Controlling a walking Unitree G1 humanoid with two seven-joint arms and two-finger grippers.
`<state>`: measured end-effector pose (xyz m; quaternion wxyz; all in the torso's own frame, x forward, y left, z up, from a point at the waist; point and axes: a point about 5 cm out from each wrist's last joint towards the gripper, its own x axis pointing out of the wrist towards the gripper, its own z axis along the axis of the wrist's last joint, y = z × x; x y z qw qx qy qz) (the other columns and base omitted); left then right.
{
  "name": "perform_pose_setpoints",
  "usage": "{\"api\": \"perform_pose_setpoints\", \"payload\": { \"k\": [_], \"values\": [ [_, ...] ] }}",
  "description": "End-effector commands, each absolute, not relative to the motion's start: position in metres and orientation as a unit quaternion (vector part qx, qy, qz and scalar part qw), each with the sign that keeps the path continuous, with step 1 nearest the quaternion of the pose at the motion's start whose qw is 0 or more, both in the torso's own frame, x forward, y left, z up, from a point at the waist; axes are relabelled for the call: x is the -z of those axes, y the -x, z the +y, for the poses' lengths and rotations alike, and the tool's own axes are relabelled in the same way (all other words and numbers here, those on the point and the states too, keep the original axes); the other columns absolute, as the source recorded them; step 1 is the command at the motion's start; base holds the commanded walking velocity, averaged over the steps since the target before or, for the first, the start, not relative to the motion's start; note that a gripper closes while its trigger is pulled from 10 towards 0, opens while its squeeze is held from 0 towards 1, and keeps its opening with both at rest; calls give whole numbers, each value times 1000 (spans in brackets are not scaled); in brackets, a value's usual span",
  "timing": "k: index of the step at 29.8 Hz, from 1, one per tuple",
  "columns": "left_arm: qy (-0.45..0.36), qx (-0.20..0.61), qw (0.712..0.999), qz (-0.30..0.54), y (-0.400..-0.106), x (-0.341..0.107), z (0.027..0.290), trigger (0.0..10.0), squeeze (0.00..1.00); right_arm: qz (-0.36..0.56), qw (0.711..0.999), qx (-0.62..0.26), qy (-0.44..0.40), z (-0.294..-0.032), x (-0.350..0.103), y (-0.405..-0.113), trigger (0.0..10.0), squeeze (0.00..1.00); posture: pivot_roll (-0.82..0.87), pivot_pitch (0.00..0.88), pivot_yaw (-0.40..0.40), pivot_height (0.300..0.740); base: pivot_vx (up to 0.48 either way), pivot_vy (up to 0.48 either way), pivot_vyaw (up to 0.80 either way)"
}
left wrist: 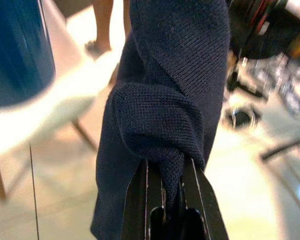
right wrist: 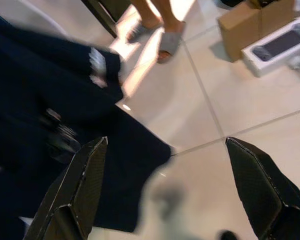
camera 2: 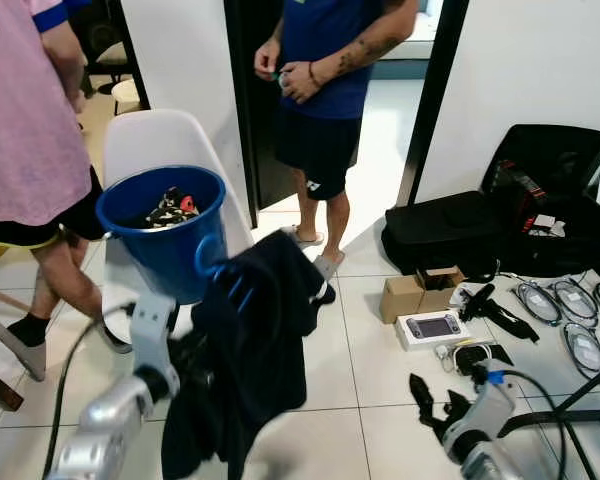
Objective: Hang hanger
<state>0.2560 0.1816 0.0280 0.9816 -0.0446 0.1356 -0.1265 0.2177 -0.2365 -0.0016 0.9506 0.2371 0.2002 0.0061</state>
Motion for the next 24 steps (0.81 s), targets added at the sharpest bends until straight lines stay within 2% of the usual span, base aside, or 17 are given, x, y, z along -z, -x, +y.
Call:
{"api": "perform_pose_setpoints", "payload": {
  "k": [1, 7, 9, 17, 24],
  "values": [
    [45, 131, 985, 103, -262, -38, 178, 10000, 0, 197, 954, 1, -227, -242, 3, -214, 10000, 0, -39, 23, -32, 740, 0, 0, -800],
    [49, 142, 981, 126, -245, -18, 182, 10000, 0, 207, 949, 10, -237, -242, 9, -212, 10000, 0, -50, 22, -33, 740, 0, 0, -800],
    [92, 124, 980, 124, -239, -12, 185, 10000, 0, 207, 950, 0, -232, -244, 11, -212, 10000, 0, -41, 15, -40, 740, 0, 0, -800],
    [97, 129, 979, 126, -240, -10, 187, 10000, 0, 209, 950, -7, -230, -243, 13, -213, 10000, 0, -36, 7, -43, 740, 0, 0, -800],
    [94, 138, 978, 125, -245, -8, 188, 10000, 0, 206, 951, -6, -233, -242, 12, -217, 10000, 0, -35, 33, -42, 740, 0, 0, -800]
  ]
}}
